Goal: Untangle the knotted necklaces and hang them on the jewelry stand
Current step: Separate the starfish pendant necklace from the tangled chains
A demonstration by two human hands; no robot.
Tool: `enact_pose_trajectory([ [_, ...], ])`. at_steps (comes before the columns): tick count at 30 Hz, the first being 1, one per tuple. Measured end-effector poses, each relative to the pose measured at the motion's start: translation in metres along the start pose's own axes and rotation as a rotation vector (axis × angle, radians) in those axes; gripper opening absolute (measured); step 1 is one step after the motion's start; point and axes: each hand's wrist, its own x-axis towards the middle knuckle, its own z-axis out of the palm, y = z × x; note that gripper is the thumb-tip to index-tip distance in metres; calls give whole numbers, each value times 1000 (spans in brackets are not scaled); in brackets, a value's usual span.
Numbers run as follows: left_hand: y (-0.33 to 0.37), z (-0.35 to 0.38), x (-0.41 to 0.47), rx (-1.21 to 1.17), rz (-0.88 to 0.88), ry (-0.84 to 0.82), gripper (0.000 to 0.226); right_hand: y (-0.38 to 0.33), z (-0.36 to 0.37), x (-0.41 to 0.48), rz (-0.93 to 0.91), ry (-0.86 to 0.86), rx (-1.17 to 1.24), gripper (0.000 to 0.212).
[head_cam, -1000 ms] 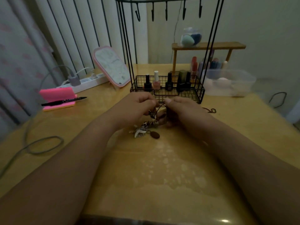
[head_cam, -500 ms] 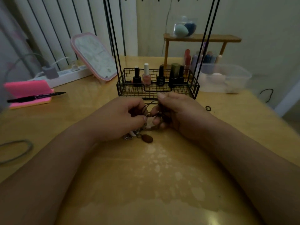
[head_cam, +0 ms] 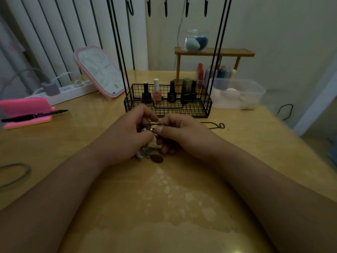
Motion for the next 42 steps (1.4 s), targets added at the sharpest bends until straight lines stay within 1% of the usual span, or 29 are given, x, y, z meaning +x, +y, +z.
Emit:
enact_pose_trajectory([
  [3, 0, 0, 1, 37, -10, -49, 45, -1, -3, 3, 63, 25, 192, 18],
  [6, 0, -1, 4, 27, -20, -75, 58, -4, -9, 3, 118, 57, 472, 25],
  [8, 2, -3, 4, 5, -27, -67, 60, -5, -14, 3, 117, 74, 587, 37],
  [10, 3, -3, 3, -7, -26, -75, 53, -5, -18, 3, 107, 98, 616, 42],
  [15, 2, -1, -1, -39, -32, -116, 16, -2, -16, 2, 75, 80, 554, 23],
  [17, 3, -2, -2, -74, -28, -122, 5, -2, -15, 0, 65, 74, 522, 20],
  [20, 4, -6, -1, -170, -44, -96, 15, -5, -15, -1, 79, 67, 472, 20],
  [23, 4, -10, 2, -348, -50, -107, 23, -9, -15, -1, 123, 84, 364, 29],
  [24, 4, -11, 3, -403, -53, -117, 23, -9, -14, -1, 134, 112, 265, 31],
  [26, 4, -11, 5, -474, -69, -135, 22, -5, -10, 0, 116, 205, -97, 31],
  [27, 4, -11, 5, -492, -75, -145, 21, -2, -8, 1, 77, 272, -303, 31],
  [28, 4, -11, 5, -501, -76, -156, 21, 1, -6, 3, 23, 343, -460, 28],
  [29, 4, -11, 4, -504, -75, -167, 22, 1, -5, 4, -37, 398, -530, 23],
  [30, 4, -10, 4, -506, -72, -177, 23, -1, -3, 3, -95, 419, -512, 15],
  [31, 4, -10, 4, -509, -69, -185, 23, -4, -4, 2, -134, 396, -447, 6],
  [32, 4, -10, 4, -511, -65, -190, 22, -6, -5, 1, -157, 338, -371, 6],
  [34, 3, -10, 4, -516, -55, -190, 19, -9, -4, -2, -162, 144, -239, 17],
  [35, 3, -10, 3, -517, -51, -186, 17, -9, -2, -4, -151, 46, -193, 21],
  [36, 2, -11, 3, -514, -49, -178, 17, -8, 1, -4, -140, -17, -183, 22],
  [37, 2, -11, 4, -511, -48, -165, 16, -5, 3, -4, -133, -37, -197, 21],
  [40, -1, -14, 5, -524, -63, -124, 14, -3, 3, -4, -149, -1, -240, 6],
  [42, -2, -16, 6, -553, -92, -124, 15, -2, -1, -3, -151, 15, -225, 5],
])
